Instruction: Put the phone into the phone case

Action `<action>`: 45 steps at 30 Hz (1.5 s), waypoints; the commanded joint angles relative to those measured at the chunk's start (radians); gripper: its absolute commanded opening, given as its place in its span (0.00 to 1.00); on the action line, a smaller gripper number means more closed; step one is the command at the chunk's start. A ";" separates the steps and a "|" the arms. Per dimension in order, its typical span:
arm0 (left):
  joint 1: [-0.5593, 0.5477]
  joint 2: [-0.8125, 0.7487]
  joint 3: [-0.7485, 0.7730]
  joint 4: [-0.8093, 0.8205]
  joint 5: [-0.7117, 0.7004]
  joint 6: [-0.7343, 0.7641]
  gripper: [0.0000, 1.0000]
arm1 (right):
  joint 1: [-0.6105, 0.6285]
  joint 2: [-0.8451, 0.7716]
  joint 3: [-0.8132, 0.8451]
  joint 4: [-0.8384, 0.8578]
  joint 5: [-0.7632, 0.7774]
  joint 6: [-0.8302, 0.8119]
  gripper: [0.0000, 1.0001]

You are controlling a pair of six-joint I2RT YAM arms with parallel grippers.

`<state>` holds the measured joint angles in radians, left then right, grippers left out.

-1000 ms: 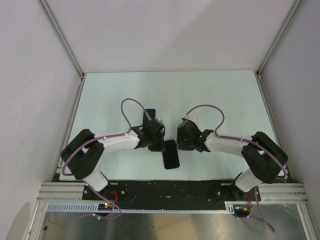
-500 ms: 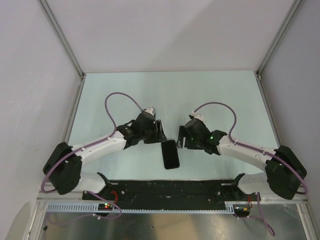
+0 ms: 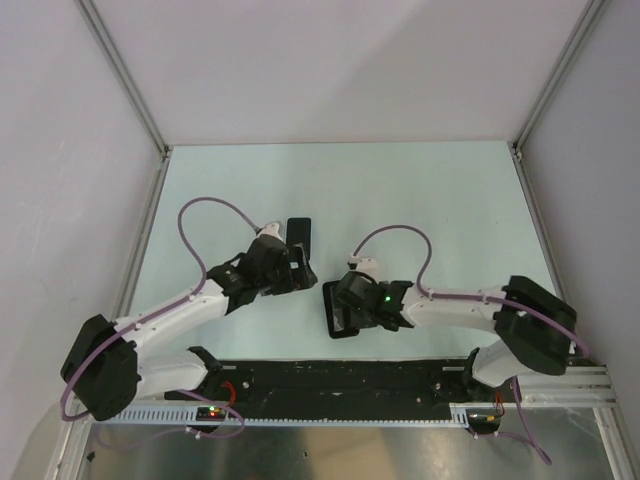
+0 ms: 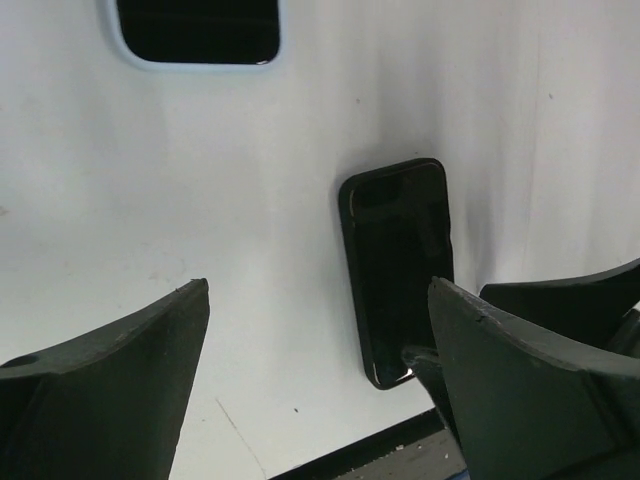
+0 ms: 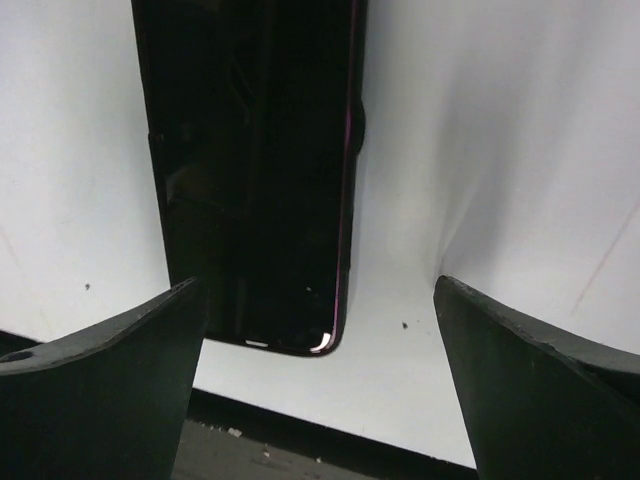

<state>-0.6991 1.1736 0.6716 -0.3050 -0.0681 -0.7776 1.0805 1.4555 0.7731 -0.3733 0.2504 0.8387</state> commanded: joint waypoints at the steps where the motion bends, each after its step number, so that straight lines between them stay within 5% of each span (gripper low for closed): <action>1: 0.028 -0.055 -0.024 0.009 -0.033 -0.003 0.94 | 0.049 0.103 0.106 -0.013 0.082 0.027 0.99; 19: 0.052 -0.051 -0.027 0.007 -0.021 -0.003 0.94 | 0.107 0.283 0.276 -0.195 0.180 0.050 0.99; 28: 0.020 0.024 -0.038 0.038 0.056 -0.055 0.76 | 0.038 0.085 0.123 -0.029 0.049 0.022 0.99; 36: -0.043 0.131 0.004 0.056 0.107 -0.076 0.72 | -0.103 -0.077 -0.030 0.120 -0.080 0.018 0.96; 45: -0.066 0.293 0.054 0.128 0.209 -0.140 0.71 | -0.217 -0.056 -0.070 0.210 -0.232 -0.007 0.61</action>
<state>-0.7601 1.4296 0.6853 -0.2443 0.0757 -0.8745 0.8703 1.3933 0.7128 -0.2417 0.1005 0.8444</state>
